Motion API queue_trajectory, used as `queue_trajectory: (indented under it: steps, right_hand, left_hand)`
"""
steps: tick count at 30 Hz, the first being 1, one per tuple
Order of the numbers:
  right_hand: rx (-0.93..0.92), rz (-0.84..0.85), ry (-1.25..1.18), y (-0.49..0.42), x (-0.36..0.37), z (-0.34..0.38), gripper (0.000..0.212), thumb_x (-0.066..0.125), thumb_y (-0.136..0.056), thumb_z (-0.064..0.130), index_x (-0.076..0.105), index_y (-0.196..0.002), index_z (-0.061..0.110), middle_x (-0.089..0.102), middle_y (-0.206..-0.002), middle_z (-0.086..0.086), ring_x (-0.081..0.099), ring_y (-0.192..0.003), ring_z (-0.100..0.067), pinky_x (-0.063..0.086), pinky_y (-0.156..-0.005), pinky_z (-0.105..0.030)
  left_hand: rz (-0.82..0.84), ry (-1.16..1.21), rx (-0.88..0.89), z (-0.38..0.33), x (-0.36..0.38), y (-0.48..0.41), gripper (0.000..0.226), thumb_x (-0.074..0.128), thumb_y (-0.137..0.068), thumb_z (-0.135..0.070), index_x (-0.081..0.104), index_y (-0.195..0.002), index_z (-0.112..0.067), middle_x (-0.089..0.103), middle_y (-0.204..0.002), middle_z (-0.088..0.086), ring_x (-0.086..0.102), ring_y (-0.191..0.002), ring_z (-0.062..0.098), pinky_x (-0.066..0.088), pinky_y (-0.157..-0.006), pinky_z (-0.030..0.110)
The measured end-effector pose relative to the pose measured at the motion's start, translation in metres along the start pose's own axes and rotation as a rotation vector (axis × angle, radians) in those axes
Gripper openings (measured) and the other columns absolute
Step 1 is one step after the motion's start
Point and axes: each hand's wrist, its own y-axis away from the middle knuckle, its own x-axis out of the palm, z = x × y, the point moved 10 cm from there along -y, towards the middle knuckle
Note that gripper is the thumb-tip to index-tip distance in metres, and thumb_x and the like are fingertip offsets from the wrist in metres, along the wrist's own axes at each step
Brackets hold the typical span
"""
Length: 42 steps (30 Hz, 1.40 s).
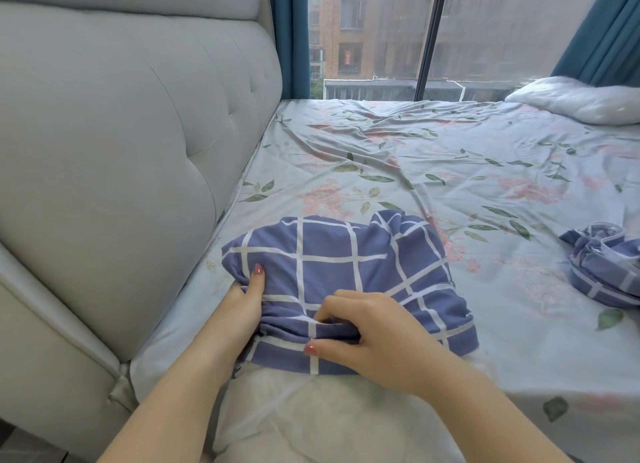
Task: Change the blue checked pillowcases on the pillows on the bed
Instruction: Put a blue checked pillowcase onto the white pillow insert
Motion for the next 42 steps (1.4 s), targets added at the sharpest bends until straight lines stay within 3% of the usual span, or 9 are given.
queue_trajectory:
  steps: [7, 11, 14, 17, 22, 27, 32, 37, 42]
  right_hand:
    - [-0.147, -0.466, 0.104, 0.011, -0.040, 0.023, 0.036, 0.064, -0.083, 0.047, 0.067, -0.106, 0.020, 0.054, -0.094, 0.007, 0.051, -0.086, -0.016, 0.046, -0.075, -0.028]
    - [-0.229, -0.428, 0.135, 0.016, -0.035, 0.036, 0.022, 0.064, -0.087, 0.041, 0.066, -0.084, 0.020, 0.055, -0.076, 0.011, 0.050, -0.070, -0.011, 0.044, -0.065, -0.026]
    - [-0.058, -0.574, 0.063, 0.025, -0.060, 0.011, 0.022, 0.062, -0.087, 0.038, 0.066, -0.074, 0.021, 0.058, -0.070, 0.014, 0.052, -0.069, -0.008, 0.044, -0.066, -0.025]
    - [0.251, -0.810, -0.022, 0.045, -0.101, -0.046, 0.007, 0.066, -0.086, 0.024, 0.064, -0.080, 0.024, 0.062, -0.082, 0.008, 0.057, -0.081, -0.015, 0.044, -0.078, -0.027]
    - [0.762, -0.556, -0.150, 0.060, -0.095, -0.149, 0.018, 0.060, -0.092, 0.021, 0.066, -0.110, 0.022, 0.063, -0.116, -0.006, 0.059, -0.105, -0.026, 0.045, -0.094, -0.038]
    - [0.896, -0.284, -0.371, 0.067, -0.068, -0.167, 0.011, 0.054, -0.098, 0.030, 0.061, -0.104, 0.029, 0.067, -0.094, -0.005, 0.055, -0.076, -0.019, 0.045, -0.060, -0.028]
    - [0.853, -0.049, -0.295, 0.069, -0.055, -0.155, 0.029, 0.048, -0.101, 0.034, 0.052, -0.078, 0.017, 0.051, -0.071, -0.003, 0.042, -0.060, -0.018, 0.039, -0.048, -0.024]
    - [0.683, 0.169, -0.284, 0.069, -0.043, -0.139, 0.032, 0.047, -0.098, 0.018, 0.050, -0.066, 0.018, 0.048, -0.060, 0.004, 0.045, -0.060, -0.014, 0.041, -0.056, -0.025]
    - [0.681, -0.369, -0.362, 0.076, -0.088, -0.160, 0.016, 0.067, -0.090, 0.020, 0.064, -0.075, 0.014, 0.061, -0.069, 0.004, 0.054, -0.063, -0.017, 0.045, -0.061, -0.029]
  left_hand:
    - [0.056, 0.052, -0.036, 0.006, 0.000, 0.005, 0.051, 0.029, -0.094, -0.070, 0.059, -0.112, -0.033, 0.069, -0.110, -0.003, 0.064, -0.105, 0.021, 0.048, -0.100, 0.043]
    - [-0.104, 0.073, 0.161, -0.017, -0.013, 0.014, 0.042, 0.046, -0.088, -0.071, 0.051, -0.110, -0.036, 0.064, -0.105, -0.011, 0.061, -0.107, 0.017, 0.048, -0.092, 0.037]
    - [-0.312, 0.013, 0.326, -0.034, -0.037, 0.026, 0.076, 0.060, -0.079, -0.063, 0.037, -0.140, -0.024, 0.049, -0.140, -0.001, 0.045, -0.131, 0.021, 0.039, -0.109, 0.042]
    - [-0.377, -0.160, 0.609, -0.066, -0.036, 0.045, 0.055, 0.071, -0.084, -0.040, 0.053, -0.134, -0.025, 0.045, -0.144, -0.006, 0.037, -0.134, 0.015, 0.029, -0.111, 0.028]
    - [-0.168, -0.310, 0.871, -0.086, 0.009, 0.059, 0.024, 0.060, -0.084, -0.054, 0.066, -0.101, -0.038, 0.064, -0.111, -0.024, 0.055, -0.113, 0.002, 0.038, -0.107, 0.049]
    - [-0.077, -0.593, 0.521, -0.056, 0.030, 0.032, 0.057, 0.022, -0.077, -0.081, 0.062, -0.103, -0.049, 0.046, -0.127, -0.033, 0.039, -0.131, 0.001, 0.001, -0.115, 0.061]
    - [-0.041, -0.621, 0.333, -0.040, 0.026, 0.019, 0.068, 0.010, -0.076, -0.080, 0.063, -0.099, -0.044, 0.049, -0.135, -0.028, 0.040, -0.135, 0.011, -0.009, -0.113, 0.064]
    - [-0.085, -0.640, 0.274, -0.040, 0.017, 0.022, 0.058, 0.018, -0.092, -0.070, 0.065, -0.095, -0.036, 0.053, -0.097, -0.026, 0.041, -0.116, 0.009, -0.010, -0.115, 0.061]
    - [-0.126, -0.619, 0.390, -0.054, 0.021, 0.027, 0.057, 0.017, -0.083, -0.072, 0.064, -0.082, -0.040, 0.058, -0.123, -0.024, 0.042, -0.131, 0.008, -0.007, -0.114, 0.063]
